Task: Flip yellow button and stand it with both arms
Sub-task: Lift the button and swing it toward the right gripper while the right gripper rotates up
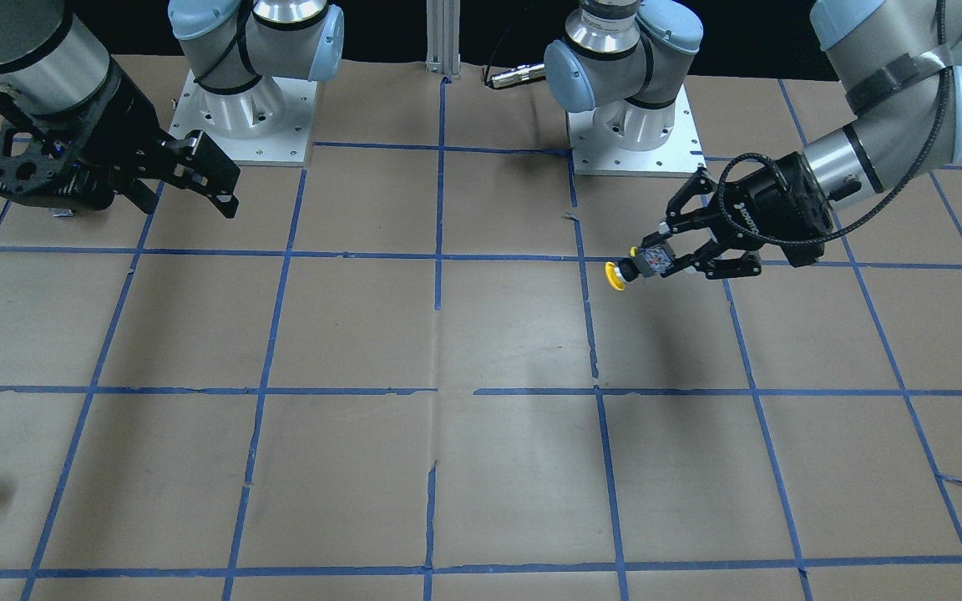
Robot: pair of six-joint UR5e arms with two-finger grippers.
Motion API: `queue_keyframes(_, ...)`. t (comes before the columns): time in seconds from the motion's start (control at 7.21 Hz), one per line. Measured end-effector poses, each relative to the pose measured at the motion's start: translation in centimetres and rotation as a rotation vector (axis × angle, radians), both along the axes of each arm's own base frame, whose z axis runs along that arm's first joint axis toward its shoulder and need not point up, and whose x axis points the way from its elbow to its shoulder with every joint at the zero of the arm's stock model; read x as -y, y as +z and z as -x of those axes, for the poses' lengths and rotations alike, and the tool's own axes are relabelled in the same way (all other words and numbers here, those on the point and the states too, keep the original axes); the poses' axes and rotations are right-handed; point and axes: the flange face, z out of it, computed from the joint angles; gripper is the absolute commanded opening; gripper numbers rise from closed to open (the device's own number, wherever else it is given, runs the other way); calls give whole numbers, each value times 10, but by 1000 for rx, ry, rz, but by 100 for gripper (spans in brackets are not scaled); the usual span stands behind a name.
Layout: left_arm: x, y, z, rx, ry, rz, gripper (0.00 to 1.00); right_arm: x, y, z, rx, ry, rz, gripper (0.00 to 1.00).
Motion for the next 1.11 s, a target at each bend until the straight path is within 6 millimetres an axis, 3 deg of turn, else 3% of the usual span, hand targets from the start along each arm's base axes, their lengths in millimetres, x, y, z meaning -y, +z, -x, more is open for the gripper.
queue_keyframes(0.14, 1, 14, 35, -128, 49, -31, 7, 4, 0, 9, 59, -36, 1, 100)
queue_keyframes(0.55, -14, 60, 140, -437, 97, -140, 3, 8, -2, 44, 420, -287, -102, 100)
queue_keyframes(0.83, -23, 67, 181, -602, 75, -172, 2, 11, 7, 40, 657, -630, -280, 100)
queue_keyframes(1.11, -29, 68, 206, -713, 61, -203, 2, 4, 7, 31, 778, -816, -499, 100)
